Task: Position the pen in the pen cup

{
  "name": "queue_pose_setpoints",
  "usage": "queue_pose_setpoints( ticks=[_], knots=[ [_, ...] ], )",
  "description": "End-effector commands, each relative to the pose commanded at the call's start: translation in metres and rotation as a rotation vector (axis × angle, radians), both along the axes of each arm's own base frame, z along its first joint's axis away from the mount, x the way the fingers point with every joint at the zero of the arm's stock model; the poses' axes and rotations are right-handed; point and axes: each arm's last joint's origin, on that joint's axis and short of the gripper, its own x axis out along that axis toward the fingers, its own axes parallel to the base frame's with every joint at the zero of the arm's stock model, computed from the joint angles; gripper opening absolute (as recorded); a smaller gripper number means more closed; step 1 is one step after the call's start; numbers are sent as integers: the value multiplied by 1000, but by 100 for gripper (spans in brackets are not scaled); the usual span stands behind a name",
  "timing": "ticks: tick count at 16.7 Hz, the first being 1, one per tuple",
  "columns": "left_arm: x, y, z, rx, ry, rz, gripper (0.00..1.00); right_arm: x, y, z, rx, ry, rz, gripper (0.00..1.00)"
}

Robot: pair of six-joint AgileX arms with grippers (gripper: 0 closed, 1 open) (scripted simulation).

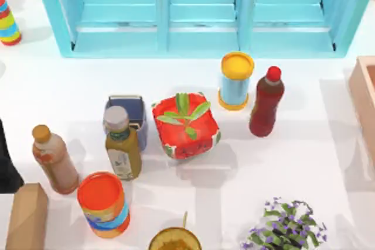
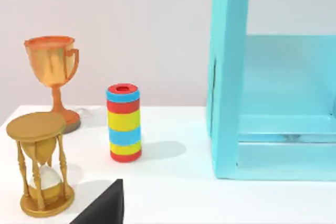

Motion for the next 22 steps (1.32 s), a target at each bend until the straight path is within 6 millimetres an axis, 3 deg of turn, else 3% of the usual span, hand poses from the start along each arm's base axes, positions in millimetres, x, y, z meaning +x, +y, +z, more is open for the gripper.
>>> queue_pose_setpoints(
  ticks=[5, 12, 17, 22],
  knots=[
    [2, 4, 4, -13, 52, 27, 100, 0, 0, 0, 0, 0, 0, 100],
    [25, 35, 38, -163, 374, 195, 100, 0, 0, 0, 0, 0, 0, 100],
    [64, 88, 60, -406, 648, 315, 100, 0, 0, 0, 0, 0, 0, 100],
    [102, 165, 50, -729, 869, 386, 100, 0, 0, 0, 0, 0, 0, 100]
  ],
)
